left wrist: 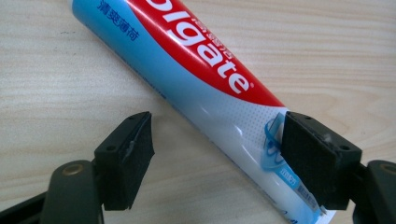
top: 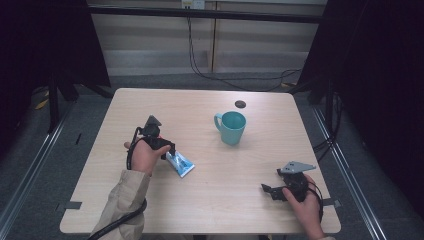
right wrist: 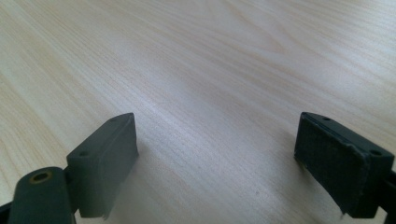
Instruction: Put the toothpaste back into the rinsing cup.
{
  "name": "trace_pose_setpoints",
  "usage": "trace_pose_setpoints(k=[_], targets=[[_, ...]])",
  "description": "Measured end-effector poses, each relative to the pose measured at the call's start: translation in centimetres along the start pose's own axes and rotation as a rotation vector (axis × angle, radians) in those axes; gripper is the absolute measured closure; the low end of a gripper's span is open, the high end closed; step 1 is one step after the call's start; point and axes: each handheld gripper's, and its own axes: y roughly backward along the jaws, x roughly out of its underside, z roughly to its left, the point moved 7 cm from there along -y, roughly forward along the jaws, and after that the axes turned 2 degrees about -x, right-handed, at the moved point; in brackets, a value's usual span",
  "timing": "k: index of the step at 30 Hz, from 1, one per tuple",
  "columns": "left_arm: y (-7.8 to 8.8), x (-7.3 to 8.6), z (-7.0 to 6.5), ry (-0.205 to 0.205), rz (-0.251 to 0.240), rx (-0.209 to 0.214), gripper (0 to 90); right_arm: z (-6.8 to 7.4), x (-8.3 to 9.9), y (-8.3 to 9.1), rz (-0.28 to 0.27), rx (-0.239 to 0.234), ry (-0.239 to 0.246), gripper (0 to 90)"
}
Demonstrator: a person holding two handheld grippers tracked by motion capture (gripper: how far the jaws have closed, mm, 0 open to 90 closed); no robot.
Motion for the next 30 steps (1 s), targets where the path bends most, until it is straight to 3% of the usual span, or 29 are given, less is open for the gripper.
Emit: trace_pose_setpoints(k=[8, 9, 13, 26, 30], targets=[[-0.4, -0.3, -0.4, 0.016, 0.016, -0.004, 23.3, 0.0, 0.0, 0.0, 0.0, -0.001, 0.0, 12.6], [-0.4, -0.3, -0.6, 0.035, 0.015, -0.005, 23.2, 0.0, 0.0, 0.0, 0.0, -0.002, 0.0, 12.6], [-0.6, -0.3, -0.9, 0.022, 0.023, -0.006, 23.0, 0.0, 0.0, 0.0, 0.001, -0.002, 0.0, 12.6], [-1.2, -0.2, -1.3, 0.054, 0.032, 0.01, 25.0, 0.0, 0.0, 0.0, 0.002, -0.001, 0.0, 12.6], [-1.1, -0.1, -1.3, 0.037, 0.04, 0.006, 27.4, 0.0, 0.0, 0.0, 0.002, 0.001, 0.001, 12.6]])
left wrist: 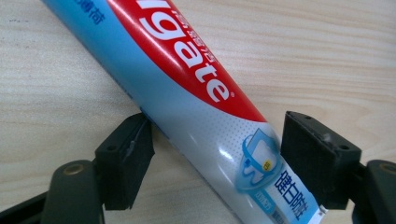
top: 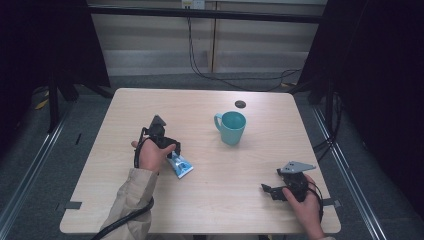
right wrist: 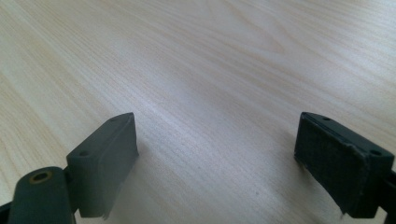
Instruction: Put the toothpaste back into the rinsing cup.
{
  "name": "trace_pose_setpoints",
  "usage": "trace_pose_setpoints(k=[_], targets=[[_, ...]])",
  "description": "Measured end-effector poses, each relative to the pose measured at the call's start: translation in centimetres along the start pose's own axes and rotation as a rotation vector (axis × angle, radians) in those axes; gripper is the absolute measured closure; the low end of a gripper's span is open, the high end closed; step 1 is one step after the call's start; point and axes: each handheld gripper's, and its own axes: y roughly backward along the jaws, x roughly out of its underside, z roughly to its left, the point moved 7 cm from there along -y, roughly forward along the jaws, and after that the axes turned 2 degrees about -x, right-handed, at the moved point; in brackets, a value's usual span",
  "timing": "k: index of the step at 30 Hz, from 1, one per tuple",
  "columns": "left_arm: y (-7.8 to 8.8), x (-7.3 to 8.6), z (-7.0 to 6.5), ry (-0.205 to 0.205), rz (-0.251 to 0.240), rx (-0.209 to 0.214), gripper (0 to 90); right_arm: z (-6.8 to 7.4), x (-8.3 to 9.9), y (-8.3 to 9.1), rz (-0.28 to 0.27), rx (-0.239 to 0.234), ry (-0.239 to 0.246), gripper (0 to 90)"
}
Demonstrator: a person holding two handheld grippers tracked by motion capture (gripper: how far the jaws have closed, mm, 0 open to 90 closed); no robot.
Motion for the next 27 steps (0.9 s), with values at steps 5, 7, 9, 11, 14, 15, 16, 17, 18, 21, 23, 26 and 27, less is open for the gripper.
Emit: trace_pose_setpoints(k=[5, 7, 9, 11, 14, 15, 16, 17, 18, 21, 23, 26, 27], targets=[[0.1, 0.1, 0.2, -0.025, 0.002, -0.056, 36.4, 0.0, 0.0, 0.0, 0.0, 0.0, 0.0, 12.6], [0.1, 0.2, 0.3, -0.032, 0.005, -0.072, 42.4, 0.0, 0.0, 0.0, 0.0, 0.0, 0.0, 12.6], [0.2, 0.3, 0.3, -0.039, 0.016, -0.077, 44.9, 0.0, 0.0, 0.0, 0.0, 0.0, 0.0, 12.6], [0.2, 0.3, 0.3, -0.043, 0.022, -0.077, 45.7, 0.0, 0.0, 0.0, 0.0, 0.0, 0.0, 12.6], [0.2, 0.3, 0.4, -0.058, 0.029, -0.078, 49.9, 0.0, 0.0, 0.0, 0.0, 0.0, 0.0, 12.6], [0.3, 0.3, 0.5, -0.065, 0.033, -0.077, 49.9, 0.0, 0.0, 0.0, 0.0, 0.0, 0.0, 12.6], [0.3, 0.3, 0.6, -0.076, 0.044, -0.068, 51.0, 0.0, 0.0, 0.0, 0.0, 0.0, 0.0, 12.6], [0.4, 0.4, 0.6, -0.085, 0.046, -0.065, 51.7, 0.0, 0.0, 0.0, -0.001, -0.002, 0.0, 12.6], [0.4, 0.4, 0.7, -0.104, 0.049, -0.056, 53.4, 0.0, 0.0, 0.0, -0.001, -0.002, 0.0, 12.6], [0.5, 0.3, 0.8, -0.135, 0.053, -0.043, 61.6, 0.0, 0.0, 0.0, 0.0, 0.0, 0.0, 12.6], [0.7, 0.3, 0.9, -0.163, 0.052, -0.033, 63.9, 0.0, 0.0, 0.0, -0.001, -0.002, 0.0, 12.6], [1.0, 0.5, 0.8, -0.218, 0.053, -0.023, 69.8, 0.0, 0.0, 0.0, 0.0, -0.002, 0.0, 12.6], [1.0, 0.5, 0.8, -0.218, 0.053, -0.023, 70.5, 0.0, 0.0, 0.0, 0.0, -0.002, 0.0, 12.6]])
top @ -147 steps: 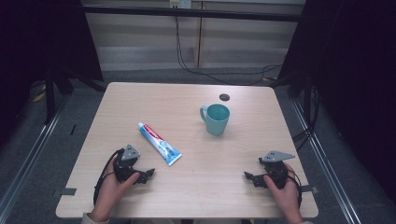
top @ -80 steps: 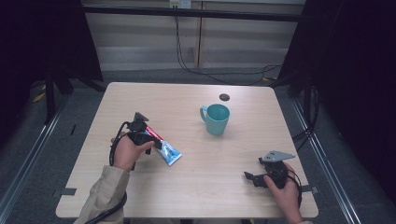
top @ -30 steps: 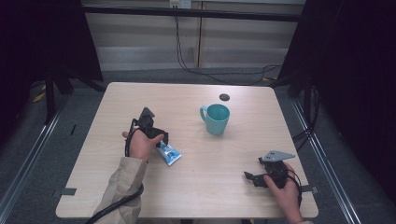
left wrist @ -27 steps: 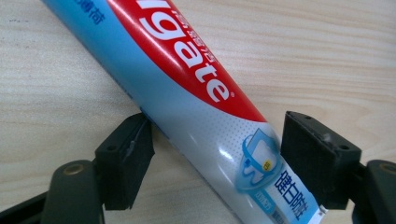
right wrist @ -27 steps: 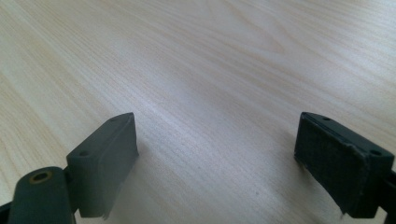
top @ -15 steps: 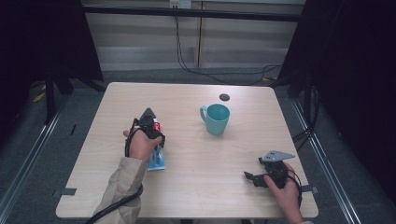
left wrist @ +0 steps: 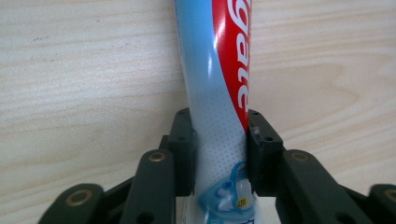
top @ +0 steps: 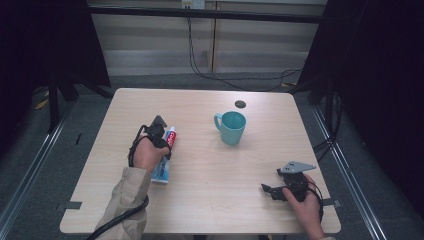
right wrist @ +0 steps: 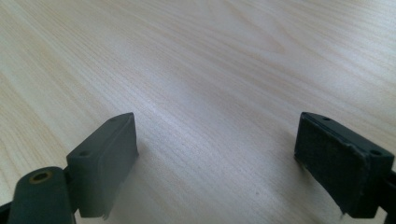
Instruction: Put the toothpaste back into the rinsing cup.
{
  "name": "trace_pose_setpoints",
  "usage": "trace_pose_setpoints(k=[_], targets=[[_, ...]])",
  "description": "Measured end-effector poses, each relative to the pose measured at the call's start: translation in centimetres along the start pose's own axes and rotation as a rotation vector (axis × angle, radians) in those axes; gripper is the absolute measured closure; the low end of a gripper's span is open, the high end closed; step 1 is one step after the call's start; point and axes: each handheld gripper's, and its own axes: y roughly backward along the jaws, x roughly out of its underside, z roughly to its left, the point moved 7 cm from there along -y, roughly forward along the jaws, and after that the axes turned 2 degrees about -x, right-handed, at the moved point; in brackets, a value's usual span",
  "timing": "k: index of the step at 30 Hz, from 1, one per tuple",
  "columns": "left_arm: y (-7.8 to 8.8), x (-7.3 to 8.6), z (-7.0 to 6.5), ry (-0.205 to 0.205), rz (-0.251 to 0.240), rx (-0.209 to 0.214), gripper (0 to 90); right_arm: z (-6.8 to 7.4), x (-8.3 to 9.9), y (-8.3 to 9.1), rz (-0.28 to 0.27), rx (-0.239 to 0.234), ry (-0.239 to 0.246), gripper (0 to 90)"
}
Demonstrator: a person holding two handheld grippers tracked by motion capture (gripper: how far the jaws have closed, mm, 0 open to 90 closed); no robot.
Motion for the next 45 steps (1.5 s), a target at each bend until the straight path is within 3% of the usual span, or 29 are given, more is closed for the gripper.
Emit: trace_pose_setpoints(k=[6, 10, 20, 27, 32, 36, 39, 45], targets=[[0.2, 0.2, -0.1, -0.052, -0.002, -0.003, 72.8, 0.0, 0.0, 0.0, 0.001, -0.002, -0.001, 12.6], [0.2, 0.3, -0.4, -0.052, -0.021, 0.012, 73.2, 0.0, 0.0, 0.0, 0.001, -0.003, -0.001, 12.6], [0.7, 0.6, -0.9, -0.067, -0.017, 0.039, 73.2, 0.0, 0.0, 0.0, 0.001, -0.002, 0.0, 12.6], [1.8, 0.9, -1.4, -0.105, -0.02, 0.06, 73.2, 0.0, 0.0, 0.0, 0.002, -0.002, -0.001, 12.6], [2.2, 1.2, -2.1, -0.145, -0.016, 0.074, 73.2, 0.0, 0.0, 0.0, 0.002, -0.001, -0.001, 12.6], [2.3, 1.6, -3.2, -0.218, 0.001, 0.073, 73.1, 0.0, 0.0, 0.0, 0.003, -0.002, -0.001, 12.6], [2.4, 1.6, -3.8, -0.237, -0.004, 0.081, 73.1, 0.0, 0.0, 0.0, 0.003, -0.001, 0.001, 12.5], [2.7, 1.9, -4.9, -0.324, 0.017, 0.074, 73.1, 0.1, -0.1, -0.1, 0.0, -0.006, 0.021, 12.2]])
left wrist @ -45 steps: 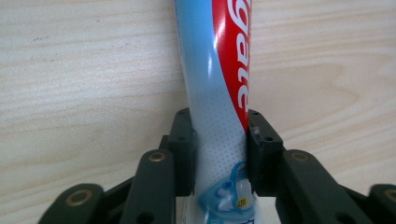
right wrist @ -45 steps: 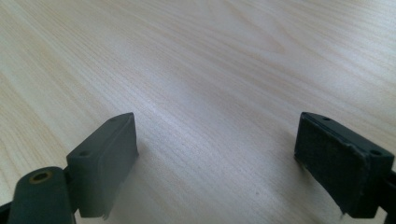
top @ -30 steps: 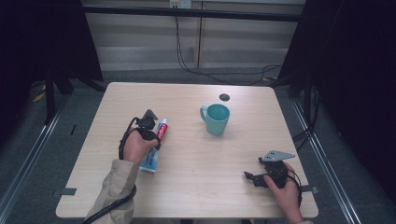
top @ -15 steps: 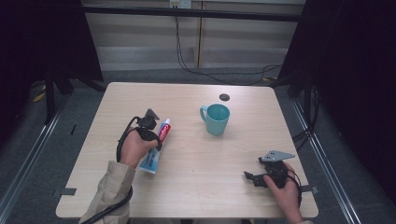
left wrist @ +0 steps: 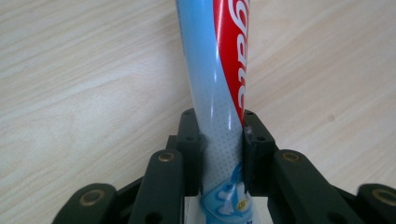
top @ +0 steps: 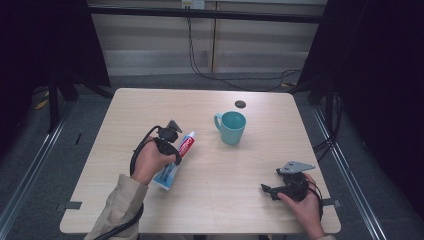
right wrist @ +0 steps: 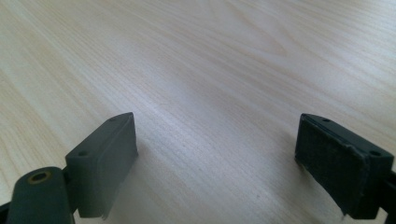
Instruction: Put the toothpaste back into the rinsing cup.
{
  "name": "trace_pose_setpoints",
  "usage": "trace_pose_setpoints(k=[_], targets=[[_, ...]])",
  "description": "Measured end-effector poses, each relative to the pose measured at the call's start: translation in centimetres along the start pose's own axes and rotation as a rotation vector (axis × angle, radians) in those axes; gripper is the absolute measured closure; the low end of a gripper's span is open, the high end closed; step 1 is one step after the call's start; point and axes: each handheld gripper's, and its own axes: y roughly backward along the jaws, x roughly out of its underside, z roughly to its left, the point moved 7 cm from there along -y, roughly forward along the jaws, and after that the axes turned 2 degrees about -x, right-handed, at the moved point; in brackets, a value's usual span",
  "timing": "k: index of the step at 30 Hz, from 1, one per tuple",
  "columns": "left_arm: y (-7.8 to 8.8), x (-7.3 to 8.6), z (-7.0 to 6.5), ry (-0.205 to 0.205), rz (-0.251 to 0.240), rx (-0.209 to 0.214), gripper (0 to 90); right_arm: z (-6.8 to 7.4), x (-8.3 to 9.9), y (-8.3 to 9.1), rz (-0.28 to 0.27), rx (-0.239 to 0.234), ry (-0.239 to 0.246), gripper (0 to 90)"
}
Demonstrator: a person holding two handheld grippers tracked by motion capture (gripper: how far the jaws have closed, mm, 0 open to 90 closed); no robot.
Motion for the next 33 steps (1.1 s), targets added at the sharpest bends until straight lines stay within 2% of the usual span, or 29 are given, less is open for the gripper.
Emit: trace_pose_setpoints(k=[2, 5, 7, 10, 13, 14, 15, 18, 20, 21, 27, 32, 33], targets=[[0.1, 0.0, -0.3, -0.028, 0.012, 0.003, 73.1, 0.0, -0.1, 0.0, 0.01, -0.011, 0.017, 12.5], [0.3, -0.2, -0.8, -0.049, 0.005, 0.005, 73.1, 0.3, -0.5, 0.1, 0.033, -0.014, 0.068, 13.4], [0.3, -0.2, -1.1, -0.065, 0.011, 0.006, 73.1, 0.6, -1.2, 0.1, 0.03, -0.043, 0.097, 14.0], [0.3, -0.2, -1.6, -0.088, 0.026, 0.008, 73.1, 1.2, -2.5, 0.3, 0.044, -0.048, 0.161, 14.0], [0.3, -0.3, -2.1, -0.11, 0.032, 0.016, 73.1, 1.7, -4.2, 0.4, 0.048, -0.051, 0.242, 14.2], [0.3, -0.3, -2.3, -0.12, 0.036, 0.015, 73.1, 2.0, -5.0, 0.3, 0.057, -0.052, 0.291, 14.2], [0.3, -0.4, -2.4, -0.132, 0.038, 0.013, 73.1, 2.2, -5.4, 0.3, 0.064, -0.053, 0.316, 14.5], [0.4, -0.5, -2.9, -0.134, 0.046, 0.031, 73.1, 2.7, -6.6, 0.0, 0.063, -0.076, 0.396, 16.6], [0.4, -0.5, -3.3, -0.171, 0.057, 0.029, 73.1, 3.1, -7.3, -0.3, 0.073, -0.087, 0.441, 16.8], [0.4, -0.6, -3.4, -0.176, 0.056, 0.027, 73.1, 3.3, -7.8, -0.4, 0.077, -0.09, 0.475, 17.7], [0.4, -0.7, -4.4, -0.219, 0.057, 0.048, 73.1, 4.1, -9.6, -0.8, 0.089, -0.098, 0.592, 18.8], [0.5, -0.9, -5.3, -0.253, 0.071, 0.057, 73.1, 4.9, -11.0, -1.0, 0.087, -0.105, 0.657, 19.8], [0.5, -1.0, -5.5, -0.249, 0.063, 0.058, 73.1, 5.0, -11.2, -1.0, 0.087, -0.105, 0.673, 19.9]])
